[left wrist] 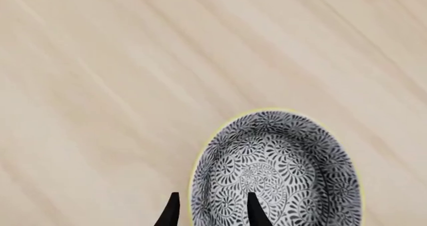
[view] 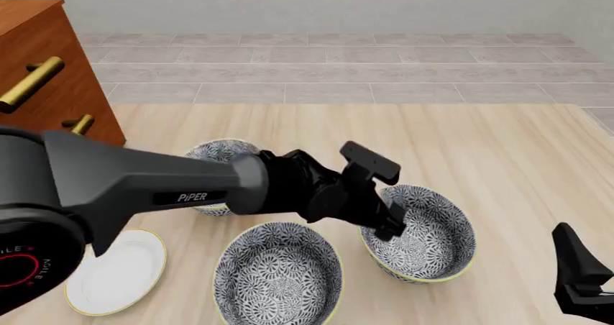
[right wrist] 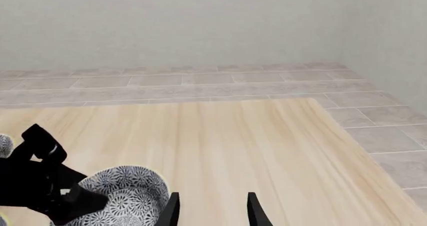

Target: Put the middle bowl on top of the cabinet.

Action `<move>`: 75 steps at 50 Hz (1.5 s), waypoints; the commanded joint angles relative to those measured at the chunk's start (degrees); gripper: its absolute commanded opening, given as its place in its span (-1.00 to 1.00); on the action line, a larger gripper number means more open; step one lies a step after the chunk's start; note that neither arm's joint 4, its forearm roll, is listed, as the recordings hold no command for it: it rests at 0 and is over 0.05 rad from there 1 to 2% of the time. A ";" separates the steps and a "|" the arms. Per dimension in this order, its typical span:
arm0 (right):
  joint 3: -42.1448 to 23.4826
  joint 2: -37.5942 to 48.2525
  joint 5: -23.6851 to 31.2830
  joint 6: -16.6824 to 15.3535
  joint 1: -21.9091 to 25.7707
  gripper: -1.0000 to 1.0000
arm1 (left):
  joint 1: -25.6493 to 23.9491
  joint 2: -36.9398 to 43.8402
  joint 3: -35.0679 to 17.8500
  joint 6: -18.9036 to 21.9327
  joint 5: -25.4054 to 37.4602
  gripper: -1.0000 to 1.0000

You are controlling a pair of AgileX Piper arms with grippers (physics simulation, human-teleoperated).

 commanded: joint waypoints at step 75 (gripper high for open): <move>0.00 0.14 0.15 -0.85 -0.72 1.00 | -1.19 -19.25 8.41 -3.41 -1.86 -1.00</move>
